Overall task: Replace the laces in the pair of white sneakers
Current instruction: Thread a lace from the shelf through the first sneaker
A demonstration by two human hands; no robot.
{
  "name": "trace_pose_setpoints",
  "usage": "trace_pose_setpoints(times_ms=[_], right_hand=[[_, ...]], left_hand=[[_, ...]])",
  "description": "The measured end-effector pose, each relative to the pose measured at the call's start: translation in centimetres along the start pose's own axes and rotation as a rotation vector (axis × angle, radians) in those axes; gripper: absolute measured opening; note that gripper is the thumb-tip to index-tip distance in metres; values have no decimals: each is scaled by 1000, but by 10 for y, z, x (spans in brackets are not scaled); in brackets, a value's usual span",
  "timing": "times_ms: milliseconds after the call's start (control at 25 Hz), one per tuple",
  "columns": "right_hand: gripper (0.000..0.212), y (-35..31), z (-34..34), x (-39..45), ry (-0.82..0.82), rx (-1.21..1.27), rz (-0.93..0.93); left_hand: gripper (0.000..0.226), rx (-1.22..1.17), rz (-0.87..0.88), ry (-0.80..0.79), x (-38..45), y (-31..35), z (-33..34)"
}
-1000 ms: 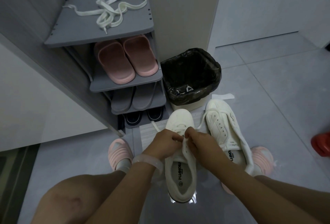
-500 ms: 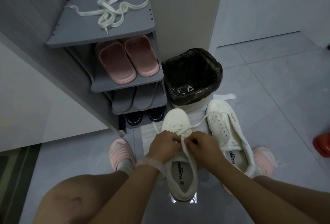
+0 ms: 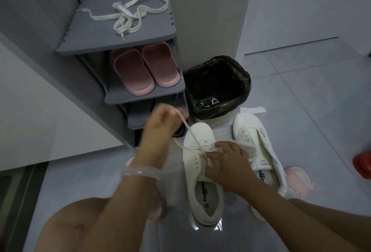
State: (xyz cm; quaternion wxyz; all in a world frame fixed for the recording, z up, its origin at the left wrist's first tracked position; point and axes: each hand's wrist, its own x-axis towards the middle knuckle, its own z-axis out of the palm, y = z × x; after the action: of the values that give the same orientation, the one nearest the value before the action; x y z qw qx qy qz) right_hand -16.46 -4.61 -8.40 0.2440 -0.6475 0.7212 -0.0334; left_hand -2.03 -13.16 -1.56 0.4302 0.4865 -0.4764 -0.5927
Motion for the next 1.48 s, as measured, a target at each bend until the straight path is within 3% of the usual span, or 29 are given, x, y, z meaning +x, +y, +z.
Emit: trace_pose_setpoints(times_ms=[40,80,120,160,240,320,360,440,520,600,680,800,920,1040,1160,1280,1360,1480], right_hand=[[57,-1,2,0,-9,-19,1],[56,-2,4,1,-14,-25,-5],[52,-3,6,2,-21,-5,-14],[45,-3,7,3,-19,50,-24],[31,-2,3,8,82,271,5],[24,7,-6,17,257,453,113],[27,12,-9,22,290,464,157],[39,19,-7,30,149,397,205],[30,18,1,31,-20,320,235],[12,15,2,27,5,401,266],[14,16,-8,27,24,763,343],[25,11,-32,27,-206,1578,493],[25,11,-37,25,-234,1729,587],[15,15,-34,23,-54,1487,576],[20,23,-29,27,150,710,245],[54,14,-21,27,-41,255,-164],[68,8,-11,25,-156,149,-182],[72,11,-3,29,-153,87,-112]], left_hand=[[28,-244,19,70,3,23,-12],[32,-340,54,124,6,41,-23],[33,-276,70,174,8,53,-31],[32,-93,53,225,11,55,-37],[25,511,-16,220,13,36,-36],[8,998,-64,-32,7,0,-25],[16,1159,-62,-182,1,-17,-18],[29,1307,-18,-395,-9,-47,-3],[30,1352,25,-440,-17,-62,10],[30,1339,7,-441,-19,-71,16],[28,1262,-26,-408,-17,-76,17],[22,1088,-57,-337,-11,-79,15],[19,1028,-66,-322,-9,-83,13],[19,991,-61,-304,-9,-85,14],[18,912,-99,-284,-7,-80,14],[20,873,-163,-321,-5,-74,12],[27,878,-199,-364,-7,-69,14],[25,670,-271,-363,-7,-35,10]])
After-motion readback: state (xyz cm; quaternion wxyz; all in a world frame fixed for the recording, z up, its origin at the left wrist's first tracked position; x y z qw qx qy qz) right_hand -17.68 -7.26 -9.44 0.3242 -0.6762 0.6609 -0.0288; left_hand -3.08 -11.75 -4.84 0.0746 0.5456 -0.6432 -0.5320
